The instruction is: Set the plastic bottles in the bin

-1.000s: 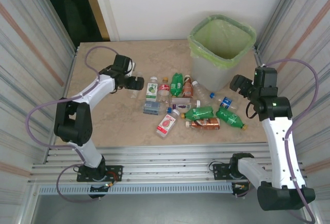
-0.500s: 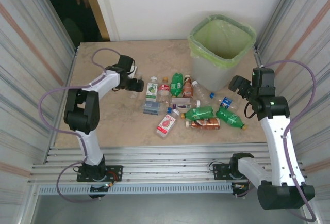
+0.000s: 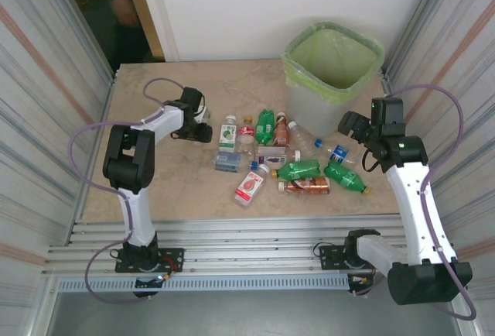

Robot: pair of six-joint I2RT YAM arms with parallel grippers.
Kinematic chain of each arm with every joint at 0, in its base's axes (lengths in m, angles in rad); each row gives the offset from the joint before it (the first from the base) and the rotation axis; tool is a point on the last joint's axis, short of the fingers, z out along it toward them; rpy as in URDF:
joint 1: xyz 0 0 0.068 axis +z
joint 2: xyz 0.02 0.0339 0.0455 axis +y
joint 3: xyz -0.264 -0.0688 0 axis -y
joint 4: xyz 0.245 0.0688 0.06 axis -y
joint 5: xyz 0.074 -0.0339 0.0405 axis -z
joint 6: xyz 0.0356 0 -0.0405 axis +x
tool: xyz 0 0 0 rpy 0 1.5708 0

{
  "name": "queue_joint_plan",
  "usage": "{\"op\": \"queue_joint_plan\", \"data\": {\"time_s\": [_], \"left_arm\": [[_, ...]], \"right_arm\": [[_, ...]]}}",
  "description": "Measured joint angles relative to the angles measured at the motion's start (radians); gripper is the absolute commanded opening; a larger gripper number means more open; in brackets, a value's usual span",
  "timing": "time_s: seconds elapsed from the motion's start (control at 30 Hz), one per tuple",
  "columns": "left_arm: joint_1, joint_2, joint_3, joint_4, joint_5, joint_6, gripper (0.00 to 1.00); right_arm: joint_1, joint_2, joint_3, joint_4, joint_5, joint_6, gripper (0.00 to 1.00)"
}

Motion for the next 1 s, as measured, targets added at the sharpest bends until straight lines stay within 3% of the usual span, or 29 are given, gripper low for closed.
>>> {"op": "queue_joint_plan", "data": {"time_s": [0.23, 0.43, 0.77, 1.0], "left_arm": [[0.0, -0.023, -0.003, -0.003, 0.009, 0.003, 0.42], [0.0, -0.181, -0.047, 0.003, 0.042, -0.021, 0.41], [-0.024, -0.413, -0.12, 0.122, 0.177, -0.105, 0.37], [-0.05, -0.536, -0.157, 0.201, 0.295, -0.164, 0.36]], "right_arm": [[0.014, 0.0, 0.0, 0.006, 0.0, 0.019, 0.98], [0.028, 0.0, 0.0, 0.017, -0.01, 0.037, 0.98], [0.089, -0.001, 0.012, 0.043, -0.042, 0.064, 0.98], [0.183, -0.001, 0.084, 0.066, -0.059, 0.073, 0.98]]}}
